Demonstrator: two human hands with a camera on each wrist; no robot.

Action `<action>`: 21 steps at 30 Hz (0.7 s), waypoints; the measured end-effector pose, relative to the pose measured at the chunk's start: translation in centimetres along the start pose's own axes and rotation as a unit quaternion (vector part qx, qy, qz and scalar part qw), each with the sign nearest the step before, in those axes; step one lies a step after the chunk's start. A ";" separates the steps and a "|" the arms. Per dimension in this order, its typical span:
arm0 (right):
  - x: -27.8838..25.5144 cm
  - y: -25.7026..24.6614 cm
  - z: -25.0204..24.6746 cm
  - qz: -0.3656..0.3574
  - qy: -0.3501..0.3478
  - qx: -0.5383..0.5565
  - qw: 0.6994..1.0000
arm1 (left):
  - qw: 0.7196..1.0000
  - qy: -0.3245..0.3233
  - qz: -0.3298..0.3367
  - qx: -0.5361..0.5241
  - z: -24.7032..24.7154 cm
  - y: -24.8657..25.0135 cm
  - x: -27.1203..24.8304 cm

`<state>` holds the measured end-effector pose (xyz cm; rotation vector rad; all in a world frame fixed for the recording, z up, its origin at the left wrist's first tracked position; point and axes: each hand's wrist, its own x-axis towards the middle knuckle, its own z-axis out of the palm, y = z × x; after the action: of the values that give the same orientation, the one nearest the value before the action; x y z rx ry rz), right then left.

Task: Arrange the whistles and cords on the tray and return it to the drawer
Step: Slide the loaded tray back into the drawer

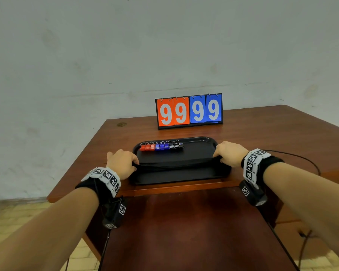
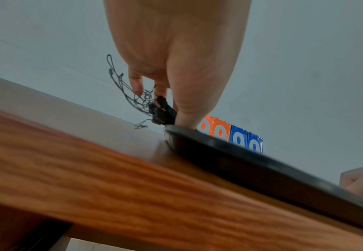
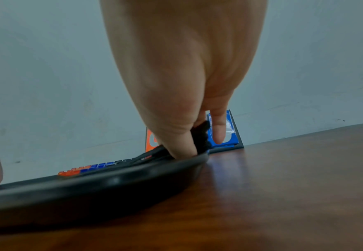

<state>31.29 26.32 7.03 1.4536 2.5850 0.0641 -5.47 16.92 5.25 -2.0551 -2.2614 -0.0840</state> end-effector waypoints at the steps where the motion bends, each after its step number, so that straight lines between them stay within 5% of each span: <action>1: 0.0 0.0 0.1 0.000 0.000 0.001 1.000 | 1.000 -0.009 -0.004 -0.011 -0.1 -0.1 0.0; 6: 0.3 0.2 -1.0 -0.009 -0.008 0.068 0.998 | 0.986 -0.099 -0.039 -0.132 -1.3 -0.8 0.5; 9: 0.8 0.5 -2.0 0.001 -0.019 0.165 0.986 | 0.969 -0.085 -0.064 -0.221 -1.8 -1.0 1.4; 13: 2.1 0.8 -3.3 0.064 -0.006 0.207 0.976 | 0.971 -0.071 -0.097 -0.205 -2.6 -0.3 2.6; 21: 5.4 1.5 -2.8 0.163 -0.057 0.271 0.947 | 0.967 -0.144 -0.117 -0.176 -1.7 -0.2 5.7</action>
<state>29.38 31.82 9.25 1.9805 2.3399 -0.7196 -6.19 22.39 7.56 -2.0578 -2.8435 -0.2337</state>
